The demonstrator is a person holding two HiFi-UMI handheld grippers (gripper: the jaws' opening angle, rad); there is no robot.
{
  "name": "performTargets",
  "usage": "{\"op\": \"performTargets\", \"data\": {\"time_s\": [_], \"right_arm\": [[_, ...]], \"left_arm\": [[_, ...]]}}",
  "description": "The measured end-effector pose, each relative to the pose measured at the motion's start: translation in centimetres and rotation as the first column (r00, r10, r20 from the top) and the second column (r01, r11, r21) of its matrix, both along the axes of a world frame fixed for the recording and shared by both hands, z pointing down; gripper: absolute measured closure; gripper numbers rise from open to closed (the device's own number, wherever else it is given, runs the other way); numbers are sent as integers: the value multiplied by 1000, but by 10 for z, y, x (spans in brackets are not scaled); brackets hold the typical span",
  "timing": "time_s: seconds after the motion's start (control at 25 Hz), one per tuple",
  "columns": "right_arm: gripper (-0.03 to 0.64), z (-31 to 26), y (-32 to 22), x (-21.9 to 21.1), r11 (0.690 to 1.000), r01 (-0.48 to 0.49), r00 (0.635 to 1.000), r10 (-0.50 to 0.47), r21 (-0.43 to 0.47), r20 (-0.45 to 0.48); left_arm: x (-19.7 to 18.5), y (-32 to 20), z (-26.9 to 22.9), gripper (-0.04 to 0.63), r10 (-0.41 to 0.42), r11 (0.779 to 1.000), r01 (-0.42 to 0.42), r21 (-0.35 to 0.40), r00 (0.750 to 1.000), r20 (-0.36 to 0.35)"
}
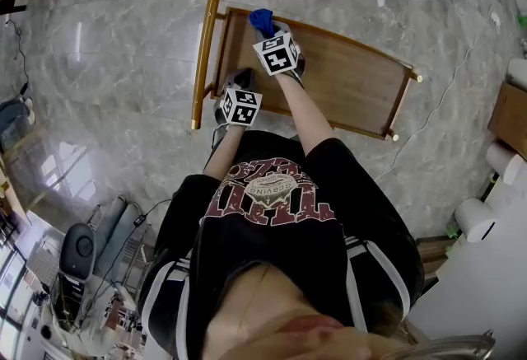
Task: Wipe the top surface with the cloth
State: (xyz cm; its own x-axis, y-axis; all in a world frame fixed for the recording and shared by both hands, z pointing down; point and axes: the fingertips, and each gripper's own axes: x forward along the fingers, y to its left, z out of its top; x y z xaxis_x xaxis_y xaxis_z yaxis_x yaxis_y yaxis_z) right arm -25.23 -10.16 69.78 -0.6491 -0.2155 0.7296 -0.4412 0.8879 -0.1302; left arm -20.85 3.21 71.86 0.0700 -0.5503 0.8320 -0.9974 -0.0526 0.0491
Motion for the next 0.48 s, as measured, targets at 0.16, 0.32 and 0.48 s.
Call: {"op": "performTargets", "data": {"time_s": [0.16, 0.32, 0.48], "right_arm": [[558, -1, -5, 15, 1000, -18, 1000, 18, 2, 1], [558, 0, -8, 26, 999, -37, 999, 37, -8, 4], [558, -1, -11, 38, 999, -48, 999, 48, -5, 0]], "left_arm": [[1, -1, -2, 549, 2, 1000, -2, -7, 1000, 8], [2, -1, -1, 549, 5, 1000, -5, -10, 1000, 13], [2, -1, -1, 549, 11, 1000, -11, -15, 1000, 19]]}}
